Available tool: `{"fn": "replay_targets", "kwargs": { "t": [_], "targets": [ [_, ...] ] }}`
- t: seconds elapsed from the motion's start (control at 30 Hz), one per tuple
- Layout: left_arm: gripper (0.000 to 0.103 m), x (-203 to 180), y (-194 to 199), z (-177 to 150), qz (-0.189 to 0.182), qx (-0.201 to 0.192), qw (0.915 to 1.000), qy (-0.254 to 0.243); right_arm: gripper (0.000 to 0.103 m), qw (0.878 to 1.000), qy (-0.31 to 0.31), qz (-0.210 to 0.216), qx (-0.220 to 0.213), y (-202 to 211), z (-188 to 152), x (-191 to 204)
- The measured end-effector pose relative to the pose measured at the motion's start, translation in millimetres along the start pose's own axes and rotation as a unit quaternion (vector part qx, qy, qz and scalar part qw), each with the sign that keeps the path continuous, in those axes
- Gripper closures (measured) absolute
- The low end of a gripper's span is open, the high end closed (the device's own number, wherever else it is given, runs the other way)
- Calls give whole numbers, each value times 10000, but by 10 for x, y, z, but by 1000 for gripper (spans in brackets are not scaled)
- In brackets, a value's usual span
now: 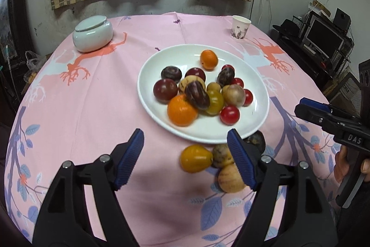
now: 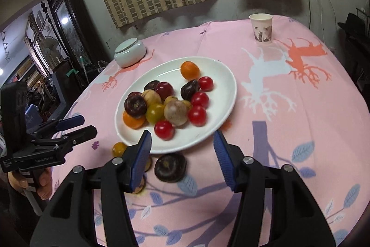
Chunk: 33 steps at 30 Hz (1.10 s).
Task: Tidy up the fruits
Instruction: 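Move both tools back toward the fruit pile, then grasp a yellow-orange tomato with the left tool while the right tool grasps a dark purple fruit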
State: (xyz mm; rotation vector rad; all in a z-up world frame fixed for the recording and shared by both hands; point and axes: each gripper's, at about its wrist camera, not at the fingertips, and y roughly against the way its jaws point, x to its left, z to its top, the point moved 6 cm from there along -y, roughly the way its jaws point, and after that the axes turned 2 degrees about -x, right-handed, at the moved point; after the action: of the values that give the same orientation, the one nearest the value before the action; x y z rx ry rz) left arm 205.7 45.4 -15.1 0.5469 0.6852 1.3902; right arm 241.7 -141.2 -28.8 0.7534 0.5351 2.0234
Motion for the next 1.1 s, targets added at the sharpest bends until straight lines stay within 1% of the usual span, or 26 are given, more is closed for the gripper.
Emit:
{"fn": "replay_targets", "kwargs": {
  "t": [0.13,0.23,0.3,0.47,0.53,0.7,0.87,1.03,1.1],
  "targets": [
    [26,-20,-8,-140,-59,86,9999,20,46,9999,9,119,96,-28,-91,39],
    [26,-60,-36,-227,60,103,9999,-108,46,9997,10,137,179,-83,-137,42],
    [26,-94,-59,-285,70,130,9997,-176,46,9996,1,136,232,-120,-171,28],
    [26,-225,-185,-458,41,356,9983,-462,46,9992,-2,142,378,-195,-228,-1],
    [26,-233,-234,-506,82,433,9976,-538,46,9990,12,165,412,-215,-239,-2],
    [26,-89,-292,-512,147,477,9977,-465,46,9987,42,166,477,-241,-273,0],
    [27,35,-427,-533,222,661,9964,-487,46,9987,84,188,474,-238,-271,19],
    [27,-42,-551,-563,155,802,9944,-674,46,9984,108,161,526,-259,-284,20],
    [28,-72,-573,-551,124,758,9944,-726,46,9983,93,144,556,-272,-290,9]
  ]
}}
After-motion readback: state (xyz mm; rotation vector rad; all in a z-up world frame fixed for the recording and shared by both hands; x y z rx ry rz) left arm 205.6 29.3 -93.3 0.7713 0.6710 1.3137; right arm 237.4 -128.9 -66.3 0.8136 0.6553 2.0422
